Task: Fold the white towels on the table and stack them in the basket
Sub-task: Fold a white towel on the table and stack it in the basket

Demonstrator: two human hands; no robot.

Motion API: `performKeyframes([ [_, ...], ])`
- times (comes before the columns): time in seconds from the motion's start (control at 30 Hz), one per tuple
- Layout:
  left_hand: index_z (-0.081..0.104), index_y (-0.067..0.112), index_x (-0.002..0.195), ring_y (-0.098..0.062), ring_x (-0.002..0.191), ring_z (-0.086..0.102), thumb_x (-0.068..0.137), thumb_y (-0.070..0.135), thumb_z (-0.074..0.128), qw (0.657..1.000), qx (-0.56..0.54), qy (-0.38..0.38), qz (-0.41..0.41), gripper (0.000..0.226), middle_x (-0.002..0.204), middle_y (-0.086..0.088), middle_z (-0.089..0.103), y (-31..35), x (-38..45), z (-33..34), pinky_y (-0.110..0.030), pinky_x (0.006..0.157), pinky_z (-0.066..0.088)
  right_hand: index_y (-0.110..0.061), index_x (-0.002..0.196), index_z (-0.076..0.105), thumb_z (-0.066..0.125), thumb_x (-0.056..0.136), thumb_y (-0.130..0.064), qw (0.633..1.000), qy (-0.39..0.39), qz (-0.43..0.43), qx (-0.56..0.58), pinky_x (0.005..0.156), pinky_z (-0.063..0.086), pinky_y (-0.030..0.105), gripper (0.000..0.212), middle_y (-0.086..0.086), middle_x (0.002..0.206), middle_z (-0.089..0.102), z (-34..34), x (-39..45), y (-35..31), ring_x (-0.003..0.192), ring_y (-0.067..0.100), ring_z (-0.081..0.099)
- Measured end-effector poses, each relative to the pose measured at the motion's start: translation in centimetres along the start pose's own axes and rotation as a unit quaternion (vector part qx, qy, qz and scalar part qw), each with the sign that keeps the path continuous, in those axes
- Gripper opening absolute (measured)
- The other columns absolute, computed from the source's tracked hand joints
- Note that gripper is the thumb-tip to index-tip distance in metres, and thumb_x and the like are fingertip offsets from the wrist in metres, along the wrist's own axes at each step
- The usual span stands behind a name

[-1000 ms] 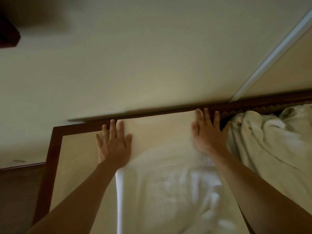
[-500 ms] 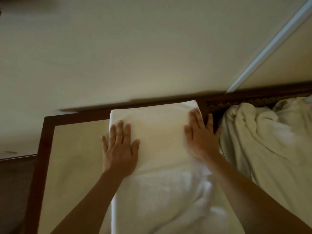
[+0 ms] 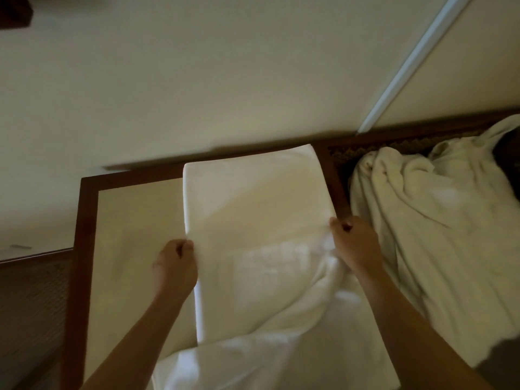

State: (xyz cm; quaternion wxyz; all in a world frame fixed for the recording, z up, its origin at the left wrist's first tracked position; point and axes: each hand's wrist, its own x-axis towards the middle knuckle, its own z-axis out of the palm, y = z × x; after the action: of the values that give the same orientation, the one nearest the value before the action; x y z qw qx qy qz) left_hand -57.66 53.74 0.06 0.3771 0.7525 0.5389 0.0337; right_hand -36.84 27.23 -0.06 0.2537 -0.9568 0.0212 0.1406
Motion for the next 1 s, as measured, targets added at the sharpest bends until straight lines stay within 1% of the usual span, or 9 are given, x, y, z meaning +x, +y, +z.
performKeyframes([
  [0.1, 0.074, 0.008, 0.087, -0.032, 0.081, 0.064, 0.101, 0.031, 0.059, 0.997, -0.052, -0.046, -0.037, 0.03, 0.081, -0.009, 0.07, -0.2, 0.1, -0.2, -0.042, 0.076, 0.05, -0.02, 0.092, 0.063, 0.062, 0.095, -0.045, 1.0, 0.009, -0.015, 0.018, 0.067, 0.037, 0.03, 0.026, -0.003, 0.081, 0.06, 0.0, -0.5, 0.3, 0.07, 0.015, 0.05],
  [0.2, 0.072, 0.007, 0.08, -0.027, 0.067, 0.057, 0.1, 0.034, 0.062, 0.99, -0.092, -0.089, -0.062, 0.034, 0.07, -0.006, 0.066, -0.4, 0.2, -0.4, -0.037, 0.069, 0.048, -0.02, 0.087, 0.063, 0.066, 0.093, -0.046, 0.999, -0.001, -0.011, 0.03, 0.066, 0.039, 0.03, 0.027, -0.005, 0.078, 0.061, 0.3, -0.5, 0.7, 0.069, 0.015, 0.054],
  [0.3, 0.069, 0.016, 0.087, -0.028, 0.078, 0.064, 0.099, 0.036, 0.062, 0.989, -0.094, -0.094, -0.059, 0.024, 0.083, -0.005, 0.07, -0.3, 0.1, -0.4, -0.041, 0.078, 0.054, -0.016, 0.086, 0.064, 0.065, 0.095, -0.042, 0.999, -0.027, -0.004, 0.027, 0.067, 0.041, 0.031, 0.027, -0.001, 0.078, 0.062, 0.4, 0.2, 0.8, 0.078, 0.025, 0.061],
  [0.37, 0.067, 0.016, 0.09, -0.029, 0.082, 0.065, 0.1, 0.035, 0.061, 0.991, -0.084, -0.081, -0.063, 0.021, 0.087, -0.005, 0.069, -0.2, 0.0, -0.4, -0.04, 0.075, 0.054, -0.012, 0.086, 0.063, 0.06, 0.1, -0.035, 1.0, -0.014, -0.011, 0.019, 0.066, 0.036, 0.031, 0.027, -0.001, 0.078, 0.058, 0.0, 0.3, 0.9, 0.08, 0.027, 0.058],
  [0.57, 0.057, 0.006, 0.098, -0.032, 0.088, 0.052, 0.103, 0.017, 0.056, 1.0, -0.019, 0.013, 0.002, 0.013, 0.084, -0.006, 0.057, 0.6, -1.5, 0.9, -0.035, 0.075, 0.035, -0.003, 0.107, 0.067, 0.052, 0.104, -0.035, 0.998, 0.061, -0.004, -0.029, 0.072, 0.044, 0.037, 0.035, 0.018, 0.104, 0.07, 1.0, 0.6, 1.2, 0.098, 0.039, 0.066],
  [0.7, 0.059, 0.005, 0.104, -0.035, 0.102, 0.054, 0.098, 0.021, 0.065, 0.998, -0.008, 0.036, 0.047, 0.018, 0.098, -0.013, 0.064, -0.3, -2.8, 0.7, -0.036, 0.083, 0.036, -0.004, 0.119, 0.067, 0.058, 0.102, -0.032, 0.999, 0.012, 0.03, 0.01, 0.075, 0.043, 0.034, 0.034, 0.019, 0.115, 0.07, -0.1, 0.5, 0.5, 0.106, 0.039, 0.066],
  [0.77, 0.062, 0.009, 0.111, -0.032, 0.107, 0.057, 0.098, 0.028, 0.065, 0.998, -0.001, 0.007, 0.057, 0.023, 0.104, -0.009, 0.068, -1.3, -4.0, -0.4, -0.037, 0.088, 0.041, -0.004, 0.123, 0.064, 0.056, 0.101, -0.025, 0.999, 0.02, 0.027, 0.034, 0.08, 0.045, 0.035, 0.031, 0.019, 0.119, 0.068, -1.0, -0.3, 0.5, 0.11, 0.039, 0.064],
  [0.9, 0.066, 0.035, 0.106, -0.017, 0.095, 0.063, 0.102, 0.037, 0.052, 0.986, 0.05, -0.147, 0.059, 0.015, 0.098, 0.014, 0.068, -5.3, -8.5, -3.5, -0.033, 0.079, 0.045, -0.009, 0.12, 0.061, 0.053, 0.096, -0.017, 0.992, 0.08, -0.028, 0.095, 0.08, 0.046, 0.035, 0.027, 0.015, 0.12, 0.063, -1.0, -7.1, 1.5, 0.105, 0.035, 0.062],
  [1.0, 0.066, 0.038, 0.124, -0.015, 0.109, 0.06, 0.097, 0.033, 0.055, 0.964, 0.097, -0.238, 0.06, 0.029, 0.122, 0.013, 0.065, -8.6, -11.6, -5.5, -0.032, 0.09, 0.046, -0.014, 0.121, 0.056, 0.055, 0.096, -0.018, 0.986, 0.07, -0.045, 0.147, 0.075, 0.045, 0.034, 0.025, 0.01, 0.12, 0.057, -0.2, -13.5, 2.9, 0.096, 0.028, 0.06],
])
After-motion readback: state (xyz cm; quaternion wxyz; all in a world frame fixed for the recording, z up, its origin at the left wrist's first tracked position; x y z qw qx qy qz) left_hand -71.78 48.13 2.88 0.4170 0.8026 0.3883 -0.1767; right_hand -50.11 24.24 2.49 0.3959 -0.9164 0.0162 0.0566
